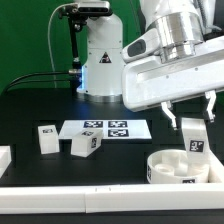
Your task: Assemble stool
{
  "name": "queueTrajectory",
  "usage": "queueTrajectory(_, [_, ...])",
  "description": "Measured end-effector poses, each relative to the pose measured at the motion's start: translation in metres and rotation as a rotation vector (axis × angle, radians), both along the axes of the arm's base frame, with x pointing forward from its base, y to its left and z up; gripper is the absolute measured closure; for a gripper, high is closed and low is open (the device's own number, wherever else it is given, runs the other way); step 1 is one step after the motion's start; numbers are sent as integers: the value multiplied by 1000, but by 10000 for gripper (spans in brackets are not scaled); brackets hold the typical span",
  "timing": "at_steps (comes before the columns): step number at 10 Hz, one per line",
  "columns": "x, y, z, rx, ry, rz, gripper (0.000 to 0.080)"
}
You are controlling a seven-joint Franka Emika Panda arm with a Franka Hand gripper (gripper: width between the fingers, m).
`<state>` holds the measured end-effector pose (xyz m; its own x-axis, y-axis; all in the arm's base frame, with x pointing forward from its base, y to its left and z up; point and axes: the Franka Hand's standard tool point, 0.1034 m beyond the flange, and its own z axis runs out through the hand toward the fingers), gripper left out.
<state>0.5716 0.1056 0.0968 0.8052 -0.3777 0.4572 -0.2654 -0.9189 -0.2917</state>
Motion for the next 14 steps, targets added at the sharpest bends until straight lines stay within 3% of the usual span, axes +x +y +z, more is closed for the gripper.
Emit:
queueTrajectory(4, [0, 0, 0, 2, 9, 2, 481])
queueTrajectory(6, [0, 0, -1, 2, 10, 2, 245])
queueTrajectory(7, [-1, 0, -2, 4, 21, 6, 179])
queueTrajectory(10, [1, 3, 13, 32, 168, 75, 151])
queueTrajectory(12, [1, 4, 18, 52, 331, 172, 150])
queueTrajectory(14, [-4, 6, 15, 62, 418, 214, 150])
